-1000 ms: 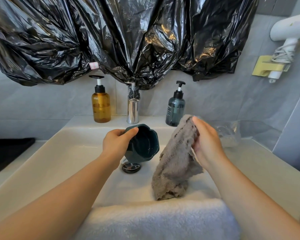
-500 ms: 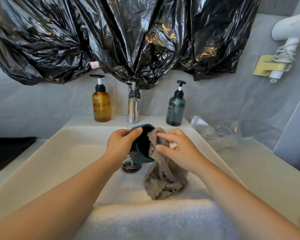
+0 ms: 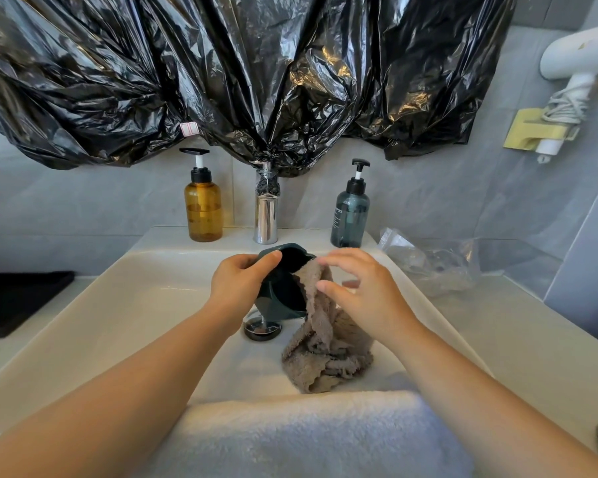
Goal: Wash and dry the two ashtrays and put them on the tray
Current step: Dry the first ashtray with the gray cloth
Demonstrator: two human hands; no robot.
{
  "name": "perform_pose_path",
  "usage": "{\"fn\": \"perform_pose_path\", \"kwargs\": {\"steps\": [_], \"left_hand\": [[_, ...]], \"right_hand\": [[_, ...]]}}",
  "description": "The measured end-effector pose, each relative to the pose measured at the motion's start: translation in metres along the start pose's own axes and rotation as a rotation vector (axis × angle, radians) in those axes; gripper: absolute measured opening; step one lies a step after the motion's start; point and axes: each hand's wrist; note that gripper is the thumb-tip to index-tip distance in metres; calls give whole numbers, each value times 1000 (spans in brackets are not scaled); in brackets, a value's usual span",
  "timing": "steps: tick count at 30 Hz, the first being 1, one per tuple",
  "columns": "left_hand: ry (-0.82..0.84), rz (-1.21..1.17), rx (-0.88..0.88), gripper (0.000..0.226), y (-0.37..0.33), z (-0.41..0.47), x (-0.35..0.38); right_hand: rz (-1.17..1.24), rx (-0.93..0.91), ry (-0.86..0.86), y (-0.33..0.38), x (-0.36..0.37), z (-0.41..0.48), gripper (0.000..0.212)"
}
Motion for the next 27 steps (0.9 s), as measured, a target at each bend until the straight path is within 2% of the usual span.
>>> {"fn": "perform_pose_path", "kwargs": {"steps": [2,4,8,11,12,13,15,17,19,22,27], "left_hand": [[17,6,10,27,0,-1,2],[30,30,21,30,1,-2,3],[56,82,18,31,2,-3,7],[71,86,-4,36,2,-2,9],[66,78,-4,35,2,-2,8],[55,66,2,33,2,-3,8],[33,57,25,30,2,-3,7],[11,59,43,29,2,-4,6],[-3,51,43,31,2,-4,5],[-6,47,51,27,2,-5,5],[-8,2,49,27,0,-5,5]], "right_hand": [[-16,74,104,-2,2,-2,44],[-65,118,123,-3,5,-1,44],[-136,45,23,2,9,3,28],[16,33,-125,8,9,4,32],[53,52,-122,8,9,4,31],[38,55,-70,8,9,3,28],[-120,27,142,5,11,0,21],[-298,21,357,4,14,-4,28],[-367,13,471,4,16,-5,37],[-367,-35,520,5,15,-3,40],[-409,-99,465,4,14,0,26]]}}
Point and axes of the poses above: each hand's wrist, its own z-axis towards the middle knuckle, its own x-axis out of the palm, y = z × x, and after that the axes turned 12 degrees about y, right-handed
